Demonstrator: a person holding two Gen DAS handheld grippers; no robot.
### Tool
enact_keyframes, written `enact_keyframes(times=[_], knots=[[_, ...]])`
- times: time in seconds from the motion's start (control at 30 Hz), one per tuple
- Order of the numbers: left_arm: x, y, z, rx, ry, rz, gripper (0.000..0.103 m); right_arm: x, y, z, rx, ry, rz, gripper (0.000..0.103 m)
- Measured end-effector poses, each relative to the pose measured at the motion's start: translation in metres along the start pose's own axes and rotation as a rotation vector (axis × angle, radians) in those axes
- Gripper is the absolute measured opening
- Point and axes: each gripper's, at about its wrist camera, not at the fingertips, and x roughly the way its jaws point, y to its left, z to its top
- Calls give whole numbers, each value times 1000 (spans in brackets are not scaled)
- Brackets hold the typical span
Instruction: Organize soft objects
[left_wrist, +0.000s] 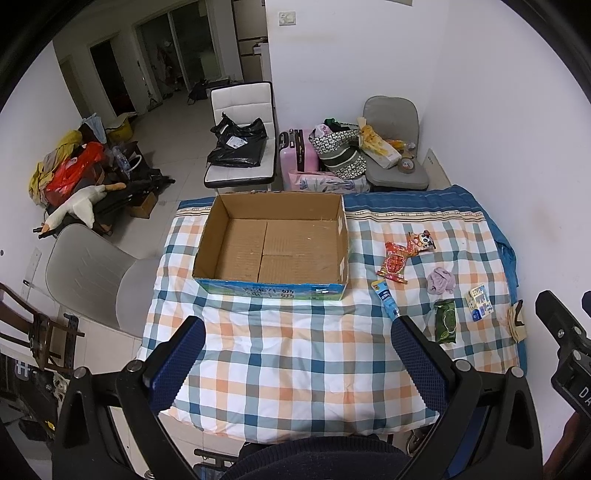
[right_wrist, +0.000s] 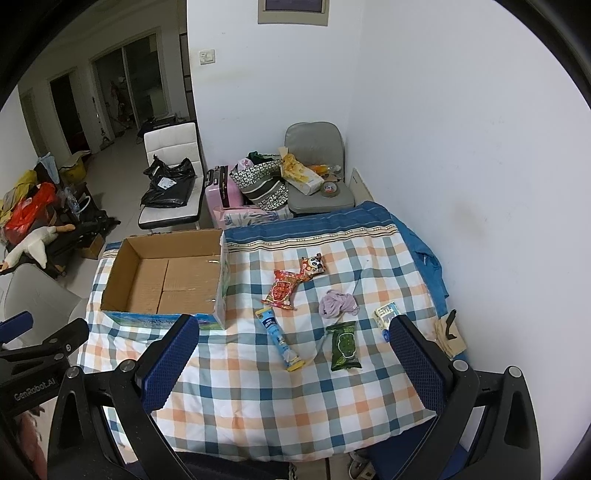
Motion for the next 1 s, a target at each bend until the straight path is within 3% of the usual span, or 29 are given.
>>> enact_keyframes(times=[1.0], knots=[[8, -10, 0, 15, 6, -25, 103, 2, 1, -9, 15, 7, 19, 103]])
